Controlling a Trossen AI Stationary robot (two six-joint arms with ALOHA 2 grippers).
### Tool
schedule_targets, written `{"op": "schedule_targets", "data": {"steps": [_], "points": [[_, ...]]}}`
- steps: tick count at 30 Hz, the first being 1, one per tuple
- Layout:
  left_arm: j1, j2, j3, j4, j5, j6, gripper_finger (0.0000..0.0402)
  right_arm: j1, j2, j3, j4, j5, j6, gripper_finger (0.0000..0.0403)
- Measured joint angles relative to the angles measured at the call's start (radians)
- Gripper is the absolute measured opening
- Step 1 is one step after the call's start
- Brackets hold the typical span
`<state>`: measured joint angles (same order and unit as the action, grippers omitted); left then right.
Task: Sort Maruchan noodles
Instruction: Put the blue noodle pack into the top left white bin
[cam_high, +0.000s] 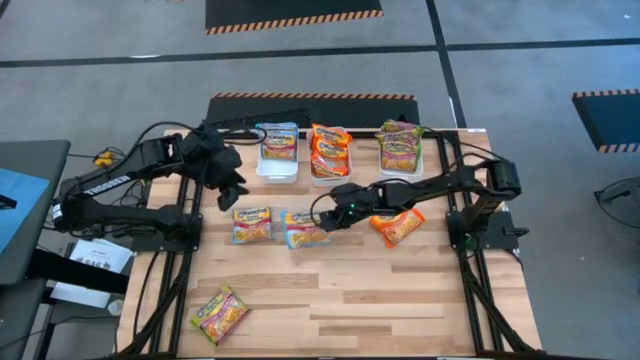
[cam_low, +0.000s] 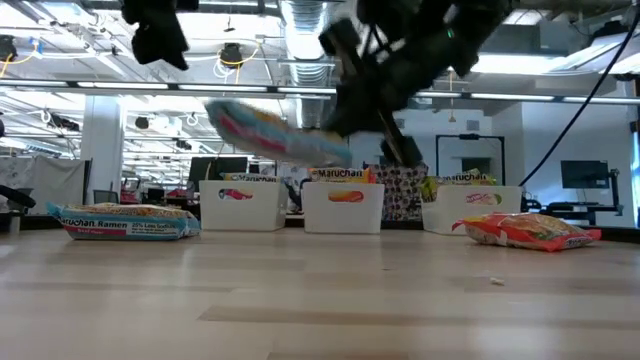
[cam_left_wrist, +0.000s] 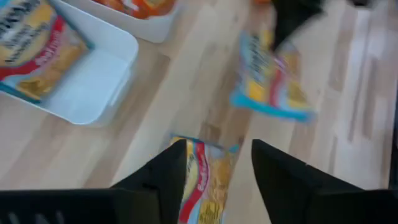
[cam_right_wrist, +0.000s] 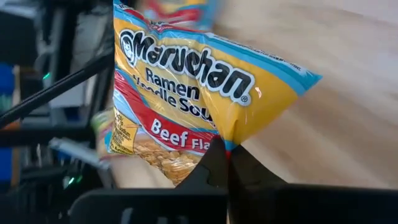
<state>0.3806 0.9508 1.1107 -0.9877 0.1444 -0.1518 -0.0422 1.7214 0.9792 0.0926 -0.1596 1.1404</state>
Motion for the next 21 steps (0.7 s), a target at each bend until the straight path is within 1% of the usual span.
{"op": "schedule_targets", "data": {"steps": [2, 5, 7, 12, 14, 18, 21], "points": [[0.000, 0.000, 0.000, 0.037, -0.004, -0.029, 0.0178, 0.020, -0.001, 0.048, -0.025, 0.001, -0.029, 0.0003], [0.000, 0.000, 0.000, 0.096, 0.038, -0.111, 0.0184, 0.041, -0.002, 0.131, -0.104, 0.016, -0.114, 0.0003], [0.000, 0.000, 0.000, 0.145, 0.070, -0.175, 0.0185, 0.045, -0.002, 0.199, -0.180, 0.029, -0.180, 0.0003], [0.000, 0.000, 0.000, 0.203, 0.102, -0.305, 0.0183, 0.040, -0.002, 0.376, -0.401, 0.088, -0.331, 0.0003], [0.000, 0.008, 0.000, 0.205, 0.112, -0.331, 0.0184, 0.032, -0.002, 0.436, -0.467, 0.111, -0.380, 0.0003], [0.000, 0.045, 0.001, 0.228, 0.120, -0.366, 0.0183, 0.007, -0.003, 0.523, -0.571, 0.122, -0.485, 0.0002], [0.001, 0.090, 0.001, 0.259, 0.177, -0.355, 0.0183, -0.016, -0.003, 0.552, -0.643, 0.135, -0.541, 0.0002]]}}
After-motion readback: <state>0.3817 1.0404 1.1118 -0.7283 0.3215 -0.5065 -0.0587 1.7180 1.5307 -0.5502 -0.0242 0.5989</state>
